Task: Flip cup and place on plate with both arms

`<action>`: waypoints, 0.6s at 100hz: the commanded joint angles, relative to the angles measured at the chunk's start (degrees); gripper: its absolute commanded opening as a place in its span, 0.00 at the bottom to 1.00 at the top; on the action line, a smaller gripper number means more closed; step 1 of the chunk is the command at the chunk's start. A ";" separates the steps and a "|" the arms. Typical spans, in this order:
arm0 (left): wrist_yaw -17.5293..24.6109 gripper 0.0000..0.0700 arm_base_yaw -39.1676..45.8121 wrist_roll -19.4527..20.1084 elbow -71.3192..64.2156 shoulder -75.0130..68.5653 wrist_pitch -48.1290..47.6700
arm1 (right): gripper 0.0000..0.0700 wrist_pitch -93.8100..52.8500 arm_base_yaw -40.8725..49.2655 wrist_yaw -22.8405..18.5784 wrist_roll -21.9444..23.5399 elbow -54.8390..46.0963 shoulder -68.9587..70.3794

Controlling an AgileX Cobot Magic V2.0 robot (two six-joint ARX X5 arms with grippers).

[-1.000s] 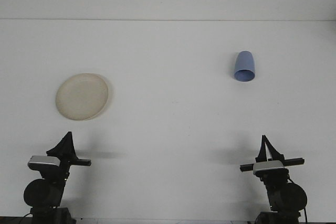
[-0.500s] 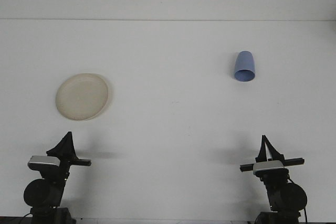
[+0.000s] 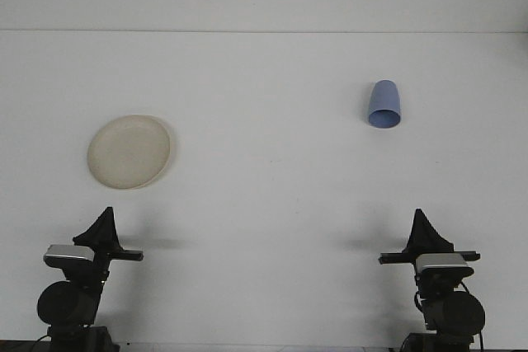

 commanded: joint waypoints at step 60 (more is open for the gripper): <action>-0.09 0.02 -0.02 -0.11 -1.09 -0.04 0.70 | 0.79 -4.26 0.04 2.69 -0.55 31.08 40.96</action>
